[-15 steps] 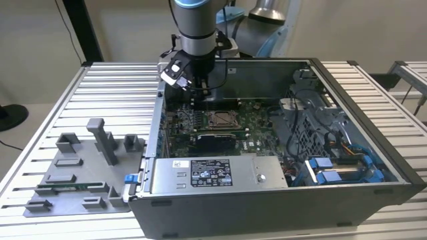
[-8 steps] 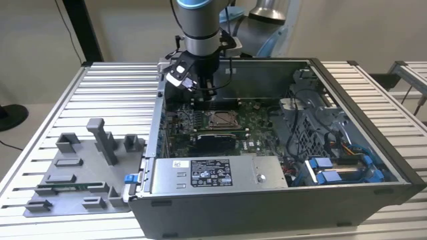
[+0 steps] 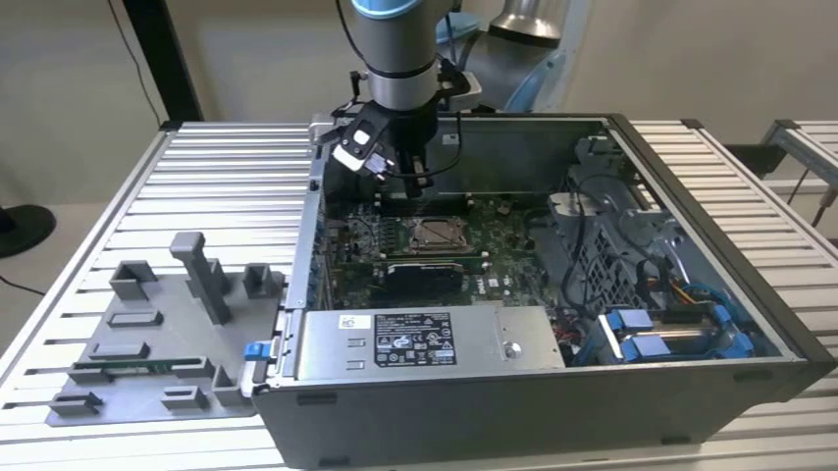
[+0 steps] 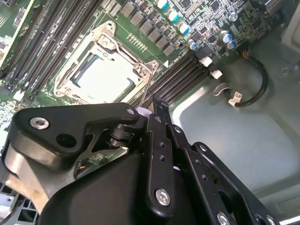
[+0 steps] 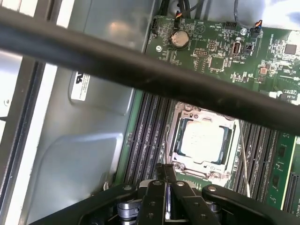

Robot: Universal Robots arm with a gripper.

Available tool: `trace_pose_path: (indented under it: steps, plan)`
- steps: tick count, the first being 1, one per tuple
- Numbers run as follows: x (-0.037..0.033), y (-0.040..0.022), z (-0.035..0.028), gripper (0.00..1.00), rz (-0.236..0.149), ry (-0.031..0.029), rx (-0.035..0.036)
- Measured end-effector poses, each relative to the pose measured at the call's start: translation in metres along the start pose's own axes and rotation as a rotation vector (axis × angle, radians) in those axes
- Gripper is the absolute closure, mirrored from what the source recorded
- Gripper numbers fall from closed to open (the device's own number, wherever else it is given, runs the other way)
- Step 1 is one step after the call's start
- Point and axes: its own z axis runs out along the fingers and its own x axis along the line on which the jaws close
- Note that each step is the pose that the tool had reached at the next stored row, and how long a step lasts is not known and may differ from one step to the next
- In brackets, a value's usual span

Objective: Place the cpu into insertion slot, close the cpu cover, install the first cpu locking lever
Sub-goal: 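Install the first cpu locking lever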

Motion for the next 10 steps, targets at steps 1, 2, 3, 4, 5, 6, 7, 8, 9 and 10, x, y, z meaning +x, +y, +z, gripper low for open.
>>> trace_pose_path:
  steps: [1,2,3,4,5,6,7,8,9,10]
  plan:
    - [0.0000,0.0000,0.0000,1.00,0.000,0.0000,0.0000]
    - [0.0000,0.0001,0.0000,1.00,0.000,0.0000,0.0000]
    - [0.0000,0.0001,0.0000,1.00,0.000,0.0000,0.0001]
    - [0.0000,0.0001,0.0000,1.00,0.000,0.0000,0.0000]
    - [-0.0002,0.0001,-0.0001,1.00,0.000,0.0000,0.0000]
    - [-0.0006,0.0000,-0.0002,1.00,0.000,-0.0001,0.0002]
    - [-0.0011,-0.0001,-0.0003,1.00,0.000,-0.0001,0.0003]
    - [-0.0018,-0.0003,-0.0004,1.00,0.000,0.0000,0.0000]
    - [-0.0025,-0.0004,-0.0005,1.00,0.000,0.0000,0.0000]
    - [-0.0030,-0.0005,-0.0006,1.00,0.000,0.0000,0.0000]
